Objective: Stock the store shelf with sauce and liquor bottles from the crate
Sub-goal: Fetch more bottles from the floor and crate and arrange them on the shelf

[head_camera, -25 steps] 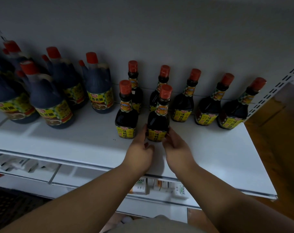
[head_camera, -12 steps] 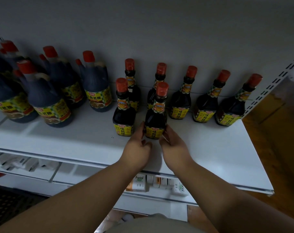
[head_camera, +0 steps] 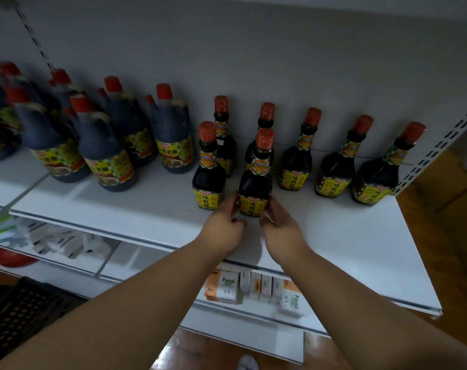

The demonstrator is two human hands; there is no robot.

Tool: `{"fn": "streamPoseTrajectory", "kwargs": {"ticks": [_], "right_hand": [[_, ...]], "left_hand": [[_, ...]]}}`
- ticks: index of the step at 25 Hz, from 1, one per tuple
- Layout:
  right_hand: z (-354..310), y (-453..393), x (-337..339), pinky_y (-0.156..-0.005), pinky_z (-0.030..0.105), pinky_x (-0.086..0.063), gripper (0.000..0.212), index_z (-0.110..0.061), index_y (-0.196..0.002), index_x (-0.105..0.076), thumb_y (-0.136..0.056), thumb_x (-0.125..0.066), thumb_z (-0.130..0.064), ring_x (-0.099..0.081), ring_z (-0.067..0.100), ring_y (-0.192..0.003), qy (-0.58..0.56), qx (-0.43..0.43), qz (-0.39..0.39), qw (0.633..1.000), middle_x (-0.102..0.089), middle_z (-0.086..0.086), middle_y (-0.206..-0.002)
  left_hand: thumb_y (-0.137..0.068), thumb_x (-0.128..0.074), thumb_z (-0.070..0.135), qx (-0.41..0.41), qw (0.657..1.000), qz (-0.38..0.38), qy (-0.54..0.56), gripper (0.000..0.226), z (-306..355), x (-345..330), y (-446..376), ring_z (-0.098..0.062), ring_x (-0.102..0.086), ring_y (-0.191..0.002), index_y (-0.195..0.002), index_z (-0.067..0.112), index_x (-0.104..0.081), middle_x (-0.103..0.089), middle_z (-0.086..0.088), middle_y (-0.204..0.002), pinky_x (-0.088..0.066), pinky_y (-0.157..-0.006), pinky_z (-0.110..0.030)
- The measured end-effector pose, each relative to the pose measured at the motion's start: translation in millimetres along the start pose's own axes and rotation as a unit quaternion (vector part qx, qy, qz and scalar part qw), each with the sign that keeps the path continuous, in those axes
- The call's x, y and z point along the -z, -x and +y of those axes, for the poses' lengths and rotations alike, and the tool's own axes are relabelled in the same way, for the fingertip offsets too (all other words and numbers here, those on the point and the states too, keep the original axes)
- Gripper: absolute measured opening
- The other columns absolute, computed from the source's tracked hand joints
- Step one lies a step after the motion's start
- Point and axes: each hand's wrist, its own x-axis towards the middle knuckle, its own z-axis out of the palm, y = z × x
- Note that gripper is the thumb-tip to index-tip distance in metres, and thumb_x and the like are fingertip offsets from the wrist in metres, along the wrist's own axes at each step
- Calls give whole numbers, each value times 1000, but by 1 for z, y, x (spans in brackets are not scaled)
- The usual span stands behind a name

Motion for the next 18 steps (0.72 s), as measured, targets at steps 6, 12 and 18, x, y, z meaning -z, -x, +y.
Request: {"fn": "streamPoseTrajectory", "kwargs": {"ticks": [6,12,18], "right_hand": [[-16,42,-12,-97,27,-41,40,-20,-139,-48,-99,-47,-21,-53,21,-126,84,5,64,994,-57,2,-136],[-79,109,-146,-108,39,-43,54,-22,-148,-37,-98,-53,-31,-48,10,-129,74,88,23,993,-47,-4,-145],[-157,179,-336,-103,31,-43,55,-28,-147,-37,-95,-57,-29,-49,5,-121,93,206,-142,964,-46,-8,-137]], "left_hand": [[-97,-48,7,-48,998,31,-6,53,-4,24,60,-7,-47,-131,-146,26,-39,-48,6,-145,-40,-106,-28],[-95,-54,10,-77,987,129,-48,46,-58,150,168,1,-54,-114,-135,30,-48,-57,14,-125,-49,-96,-30],[-96,-53,15,4,954,287,-81,44,-138,320,291,3,-52,-108,-136,31,-47,-54,15,-123,-48,-91,-27]]}}
